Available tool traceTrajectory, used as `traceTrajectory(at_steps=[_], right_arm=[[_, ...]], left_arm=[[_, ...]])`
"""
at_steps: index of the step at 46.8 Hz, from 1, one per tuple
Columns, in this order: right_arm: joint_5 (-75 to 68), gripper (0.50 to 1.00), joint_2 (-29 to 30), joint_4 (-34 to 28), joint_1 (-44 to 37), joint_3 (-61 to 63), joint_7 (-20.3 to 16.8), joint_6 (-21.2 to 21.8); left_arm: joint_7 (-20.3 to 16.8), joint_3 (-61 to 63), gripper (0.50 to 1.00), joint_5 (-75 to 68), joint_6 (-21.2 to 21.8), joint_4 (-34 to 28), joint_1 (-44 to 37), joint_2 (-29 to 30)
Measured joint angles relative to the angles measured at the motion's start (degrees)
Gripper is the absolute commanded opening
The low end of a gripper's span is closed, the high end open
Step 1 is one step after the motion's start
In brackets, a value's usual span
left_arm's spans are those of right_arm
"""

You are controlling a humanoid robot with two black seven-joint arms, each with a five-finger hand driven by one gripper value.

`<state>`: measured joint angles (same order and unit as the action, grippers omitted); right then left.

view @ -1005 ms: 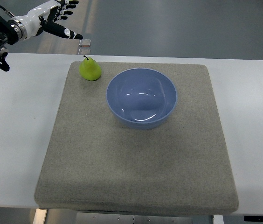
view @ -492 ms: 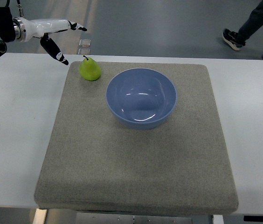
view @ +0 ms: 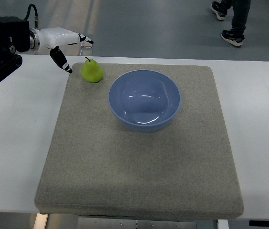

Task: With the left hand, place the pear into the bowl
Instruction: 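Raise the left hand and swing it over toward the green pear, then lower the left hand around the green pear, fingers on its sides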

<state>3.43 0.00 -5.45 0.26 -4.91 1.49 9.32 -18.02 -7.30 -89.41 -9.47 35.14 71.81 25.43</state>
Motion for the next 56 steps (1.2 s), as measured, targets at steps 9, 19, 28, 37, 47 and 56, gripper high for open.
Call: traceTrajectory(at_steps=[9,19,28,37,47,56], right_arm=[[0.0,0.926,0.0,0.0,0.01,0.0,-0.01,0.0],[0.0,0.926,0.0,0.0,0.0,0.01,0.0,0.0],[0.0,0.926,0.0,0.0,-0.01,-0.02,0.01,0.0],[0.0,0.926,0.0,0.0,0.01,0.0,0.0,0.0],[0.0,0.926,0.0,0.0,0.02,0.0,-0.05,0.0],[0.0,0.926,0.0,0.0,0.01,0.0,0.0,0.0]], left_arm=[[0.04,-0.12,1.0,0.89,3.7,-3.58,-2.19,-3.38],[0.09,-0.44,1.0,1.23,4.87,-3.94,-3.34,-4.98],[0.1,-0.68,1.0,1.65,4.98,-4.34,-4.36,-6.18],[0.19,-0.79,1.0,1.95,6.06,-5.18,-5.75,-7.25],[0.24,-0.85,0.992,2.32,8.04,-6.09,-5.89,-7.33],[0.36,-0.94,0.986,4.72,9.6,-6.82,-5.89,-7.34]])
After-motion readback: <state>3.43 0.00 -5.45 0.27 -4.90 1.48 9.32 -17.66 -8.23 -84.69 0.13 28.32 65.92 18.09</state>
